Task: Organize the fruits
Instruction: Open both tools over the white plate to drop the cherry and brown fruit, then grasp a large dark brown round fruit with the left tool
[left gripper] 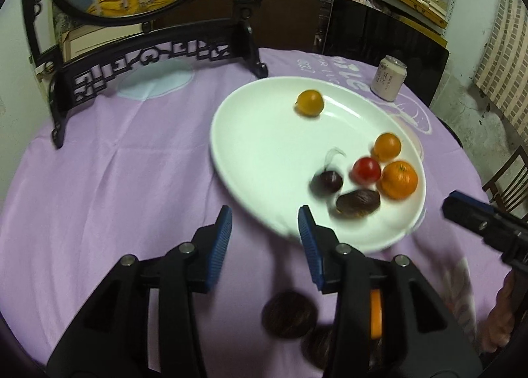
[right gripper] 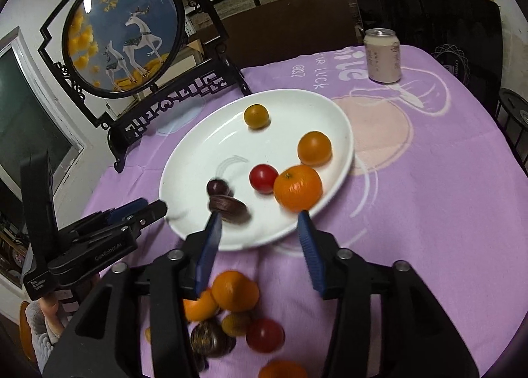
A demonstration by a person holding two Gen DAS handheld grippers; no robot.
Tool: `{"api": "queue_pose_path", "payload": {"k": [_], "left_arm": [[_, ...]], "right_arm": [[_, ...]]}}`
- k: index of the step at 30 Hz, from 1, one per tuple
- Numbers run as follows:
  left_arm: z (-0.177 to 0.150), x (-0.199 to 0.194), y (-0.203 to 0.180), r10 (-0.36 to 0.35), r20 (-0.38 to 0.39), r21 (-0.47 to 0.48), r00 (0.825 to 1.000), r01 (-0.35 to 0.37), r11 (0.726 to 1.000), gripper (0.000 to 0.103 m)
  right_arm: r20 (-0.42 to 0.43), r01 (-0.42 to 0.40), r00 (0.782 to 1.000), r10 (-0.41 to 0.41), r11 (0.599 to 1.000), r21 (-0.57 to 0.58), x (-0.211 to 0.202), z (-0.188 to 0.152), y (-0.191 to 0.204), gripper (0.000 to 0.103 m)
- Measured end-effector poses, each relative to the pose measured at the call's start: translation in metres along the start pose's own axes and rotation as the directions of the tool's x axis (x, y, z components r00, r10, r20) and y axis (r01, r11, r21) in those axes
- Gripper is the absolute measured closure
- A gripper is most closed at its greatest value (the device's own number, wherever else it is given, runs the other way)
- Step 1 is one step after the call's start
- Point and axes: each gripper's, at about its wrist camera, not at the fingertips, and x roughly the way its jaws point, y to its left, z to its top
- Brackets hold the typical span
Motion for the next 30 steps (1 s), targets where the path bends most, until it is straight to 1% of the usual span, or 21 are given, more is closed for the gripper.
{"api": "queue_pose_path", "payload": {"k": [1,2,4,5,6,10,16,20,22,24,26,28,30], "left_arm": [[-0.004,-0.003,0.002,0.003,-0.004,0.000,1.000,-0.003,1.000,0.059],[-0.010,-0.007,0.004,0.009,-0.008,0.000,1.000,-0.009,1.000,0.058],[-0.017,-0.014,0.006,0.014,-0.010,-0.002,1.000,-0.014,1.000,0.054],[-0.024,-0.019,0.007,0.015,-0.008,-0.001,1.000,-0.015,1.000,0.049],[-0.028,-0.024,0.007,0.018,-0.004,0.002,1.000,-0.018,1.000,0.046],[-0.046,-0.036,0.006,0.016,0.000,0.018,1.000,-0.016,1.000,0.046],[-0.054,-0.026,-0.007,0.004,-0.027,0.067,1.000,-0.002,0.998,0.046],[-0.057,-0.014,-0.018,0.015,-0.050,0.108,0.999,-0.010,0.994,0.046],[-0.058,-0.009,-0.020,0.042,-0.044,0.128,0.998,-0.036,0.991,0.043],[-0.058,-0.007,-0.019,0.063,-0.041,0.133,0.997,-0.057,0.989,0.035],[-0.057,-0.007,-0.009,0.109,-0.034,0.120,0.994,-0.104,0.987,0.033],[-0.057,-0.012,0.010,0.149,-0.039,0.068,0.988,-0.146,0.987,0.033],[-0.055,-0.017,0.023,0.140,-0.048,0.014,0.989,-0.140,0.990,0.036]], "right_arm": [[0.002,0.001,1.000,-0.001,1.000,0.002,-0.003,-0.004,0.000,0.046],[0.006,0.004,1.000,-0.004,1.000,0.003,-0.007,-0.008,-0.001,0.041],[0.018,0.009,1.000,-0.009,1.000,0.012,-0.015,-0.018,-0.004,0.041],[0.019,0.012,1.000,-0.012,1.000,0.016,-0.018,-0.022,-0.006,0.041],[0.020,0.011,1.000,-0.011,1.000,0.020,-0.021,-0.026,-0.009,0.041],[0.030,0.008,1.000,-0.011,0.997,0.079,-0.029,-0.033,-0.023,0.041],[0.034,-0.001,0.999,-0.003,0.993,0.121,-0.034,-0.033,-0.031,0.041],[0.019,-0.003,1.000,0.000,0.992,0.128,-0.031,-0.034,-0.033,0.041],[0.013,-0.003,1.000,0.001,0.992,0.128,-0.029,-0.035,-0.033,0.041],[0.011,0.000,1.000,-0.001,0.992,0.124,-0.029,-0.035,-0.032,0.041],[0.012,0.001,1.000,-0.002,0.993,0.119,-0.030,-0.035,-0.032,0.041],[0.015,-0.001,1.000,-0.001,0.993,0.121,-0.031,-0.035,-0.032,0.041],[0.021,-0.005,1.000,0.002,0.992,0.128,-0.032,-0.034,-0.033,0.041]]}}
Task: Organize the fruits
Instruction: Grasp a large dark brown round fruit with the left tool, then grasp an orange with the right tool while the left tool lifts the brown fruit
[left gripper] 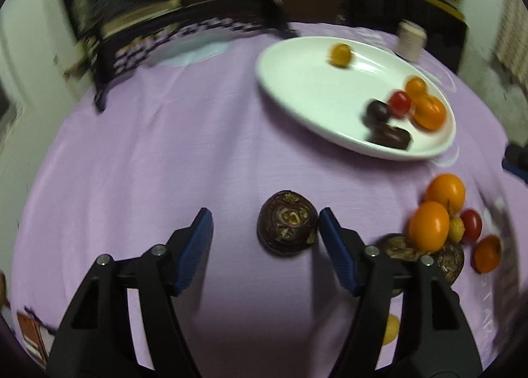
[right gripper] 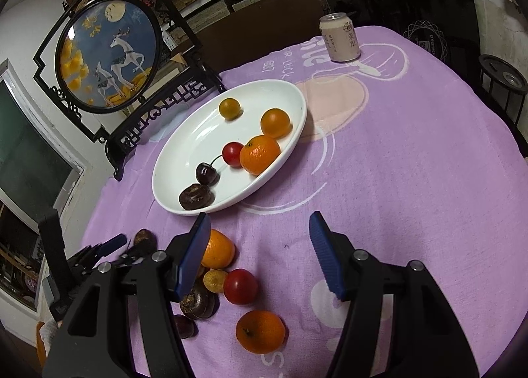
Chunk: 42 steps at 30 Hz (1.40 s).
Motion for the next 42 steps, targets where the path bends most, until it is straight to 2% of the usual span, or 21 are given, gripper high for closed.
{"api": "queue_pose_path", "payload": {"k": [2,6,13,14,18,26,39,40,42], "left_arm": [[-0.001,-0.006,0.006,-0.015,0.013,-0.021,1.000,0.015,1.000,0.037],[-0.005,-0.006,-0.003,-0.032,0.013,0.011,0.999,0.031,0.999,0.037],[-0.010,0.001,-0.013,-0.022,-0.009,0.047,1.000,0.022,0.999,0.039],[-0.011,0.003,-0.014,-0.016,-0.012,0.053,1.000,0.017,0.998,0.041],[-0.011,0.008,-0.014,-0.003,-0.011,0.059,1.000,0.003,0.998,0.064],[-0.014,-0.035,-0.005,-0.042,0.088,0.021,0.995,0.041,0.999,0.064],[-0.017,-0.025,-0.012,-0.059,0.040,0.040,0.997,0.057,0.998,0.064],[-0.017,-0.024,-0.013,-0.058,0.036,0.043,0.998,0.057,0.997,0.064],[-0.018,-0.019,-0.015,-0.056,0.021,0.051,0.998,0.055,0.997,0.064]], "right_arm": [[0.001,-0.006,1.000,0.006,1.000,0.005,-0.001,0.000,-0.001,0.041],[-0.007,-0.007,1.000,0.007,1.000,-0.016,0.000,-0.002,0.004,0.041],[-0.020,-0.003,1.000,0.002,0.999,-0.038,0.003,-0.005,0.008,0.041],[-0.022,-0.003,1.000,0.002,0.999,-0.041,0.004,-0.006,0.008,0.041],[-0.031,-0.008,1.000,0.006,0.999,-0.053,0.006,-0.008,0.012,0.041],[-0.099,-0.051,0.994,0.042,0.994,-0.096,0.020,-0.018,0.029,0.041],[-0.160,-0.051,0.987,0.033,0.993,-0.108,0.052,-0.022,0.043,0.041],[-0.162,-0.048,0.986,0.029,0.992,-0.113,0.055,-0.022,0.043,0.042],[-0.165,-0.044,0.986,0.022,0.991,-0.128,0.062,-0.022,0.044,0.053]]}}
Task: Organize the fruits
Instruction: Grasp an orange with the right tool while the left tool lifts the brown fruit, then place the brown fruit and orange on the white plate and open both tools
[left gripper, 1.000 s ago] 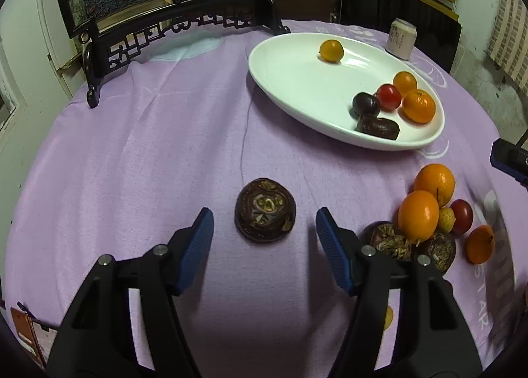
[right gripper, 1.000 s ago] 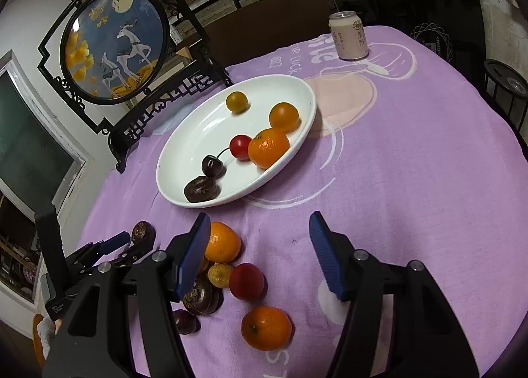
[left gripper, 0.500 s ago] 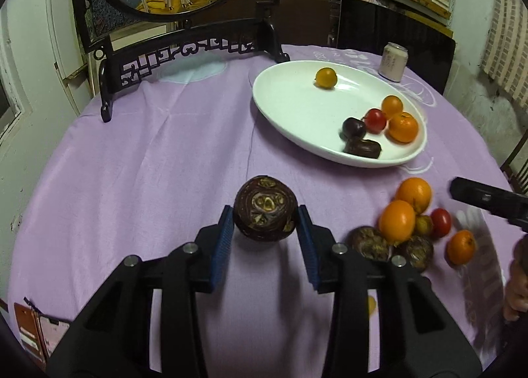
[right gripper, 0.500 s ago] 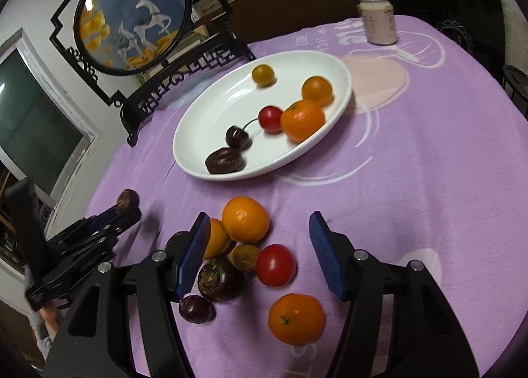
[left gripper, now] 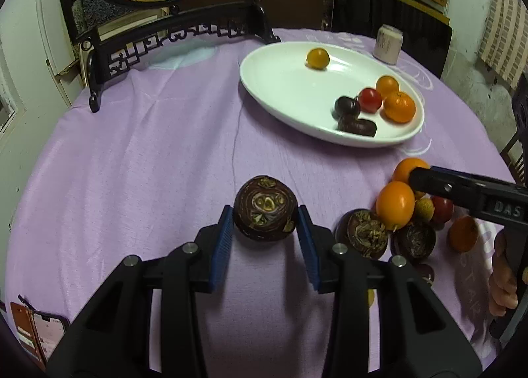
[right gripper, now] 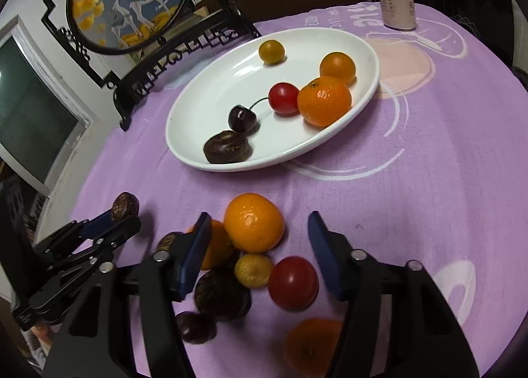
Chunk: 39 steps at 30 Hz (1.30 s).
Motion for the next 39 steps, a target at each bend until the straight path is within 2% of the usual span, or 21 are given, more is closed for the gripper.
{"api": "queue_pose_path", "payload": {"k": [2,7,14,21,25,28,30,32,36,39], "left_arm": [[-0.001,0.006,-0.001,0.003,-0.019,0.006,1.000,-0.003,1.000,0.064],[-0.004,0.016,0.003,0.002,-0.052,-0.006,0.999,-0.002,1.000,0.064],[0.000,0.003,0.001,-0.013,-0.012,-0.012,1.000,0.013,1.000,0.064],[0.051,-0.002,-0.012,-0.018,0.048,-0.012,0.999,0.018,1.000,0.064],[0.084,0.014,-0.023,-0.021,0.059,-0.015,0.998,0.022,1.000,0.064],[0.093,0.030,-0.029,-0.023,0.050,-0.017,0.998,0.024,1.000,0.063],[0.095,0.040,-0.031,-0.012,0.050,-0.014,0.999,0.013,1.000,0.058],[0.094,0.047,-0.031,0.008,0.053,-0.012,0.999,-0.008,1.000,0.041],[0.093,0.050,-0.024,-0.001,0.045,-0.029,0.999,0.002,1.000,0.041],[0.090,0.044,-0.020,-0.005,0.043,-0.047,0.999,0.007,0.999,0.041]], "right_arm": [[-0.002,-0.035,0.999,0.035,0.999,0.007,0.001,0.002,-0.002,0.064],[0.016,-0.031,0.999,0.030,0.999,0.010,-0.009,-0.003,-0.006,0.064],[0.111,-0.059,0.992,0.057,0.998,0.014,-0.047,-0.004,-0.008,0.064],[0.187,-0.049,0.982,0.037,0.997,0.060,-0.064,0.023,-0.015,0.064],[0.178,-0.049,0.983,0.036,0.997,0.067,-0.053,0.049,-0.012,0.064],[0.150,-0.053,0.988,0.042,0.996,0.071,-0.032,0.065,-0.009,0.064],[0.125,-0.065,0.991,0.055,0.995,0.075,-0.016,0.070,-0.008,0.063],[0.096,-0.071,0.993,0.063,0.994,0.081,-0.004,0.070,-0.008,0.062],[0.123,-0.051,0.992,0.042,0.996,0.071,-0.010,0.067,-0.012,0.058],[0.144,-0.067,0.988,0.054,0.994,0.088,-0.022,0.064,-0.018,0.056]]}}
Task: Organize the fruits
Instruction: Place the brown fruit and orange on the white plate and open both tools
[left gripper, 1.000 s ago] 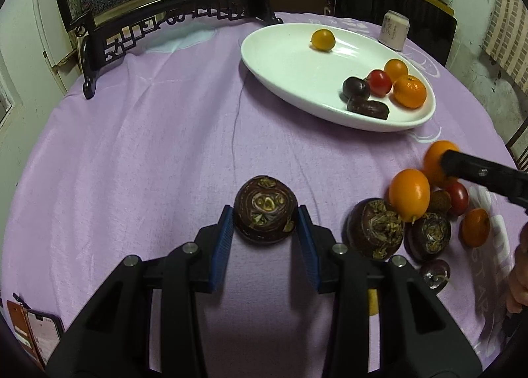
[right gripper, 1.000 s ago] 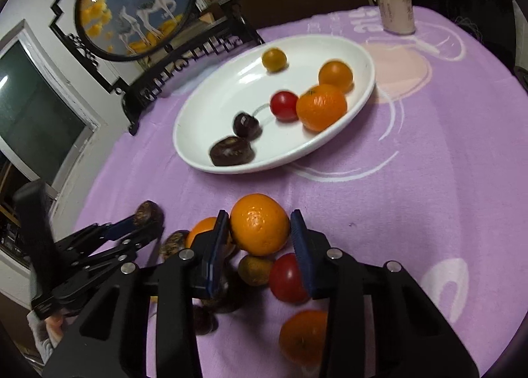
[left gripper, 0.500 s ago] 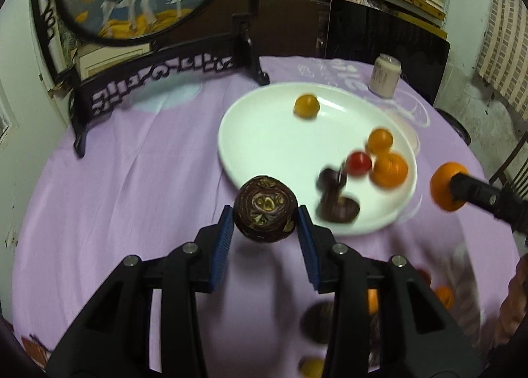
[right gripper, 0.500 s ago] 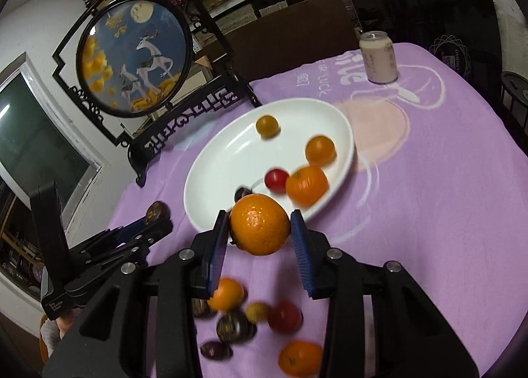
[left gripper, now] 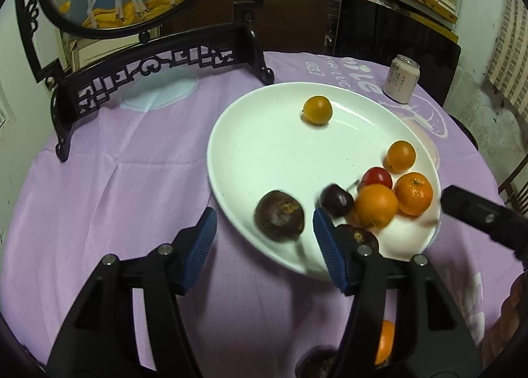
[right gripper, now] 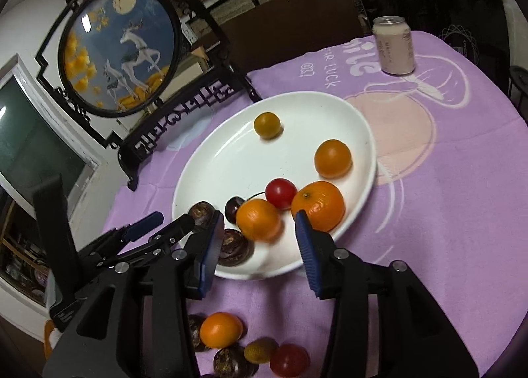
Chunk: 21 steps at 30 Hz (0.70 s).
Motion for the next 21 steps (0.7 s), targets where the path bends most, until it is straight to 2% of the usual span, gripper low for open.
{"api": "queue_pose_path", "payload": {"k": [2,5,12,16,21], "left_arm": [[-0.007,-0.008,0.001,0.021,0.010,0.014,1.000,-0.021,1.000,0.041],[-0.021,-0.022,0.004,0.050,0.023,0.024,0.998,-0.050,0.998,0.035],[-0.056,-0.048,0.013,0.033,0.008,0.034,0.999,-0.033,0.999,0.030],[-0.075,-0.061,0.009,0.028,0.010,0.078,1.000,-0.028,0.997,0.029],[-0.093,-0.070,-0.007,-0.016,0.012,0.165,1.000,0.014,0.986,0.024]], "right_arm": [[0.003,-0.008,1.000,0.008,1.000,0.012,-0.007,-0.003,-0.002,0.055],[0.005,-0.003,1.000,0.003,1.000,0.010,-0.016,-0.011,-0.002,0.054],[0.007,0.009,1.000,-0.009,1.000,-0.001,-0.035,-0.036,-0.003,0.044],[0.015,0.002,1.000,-0.002,1.000,0.008,-0.049,-0.048,-0.009,0.043],[0.037,-0.006,0.999,0.005,1.000,0.028,-0.064,-0.056,-0.015,0.042]]}}
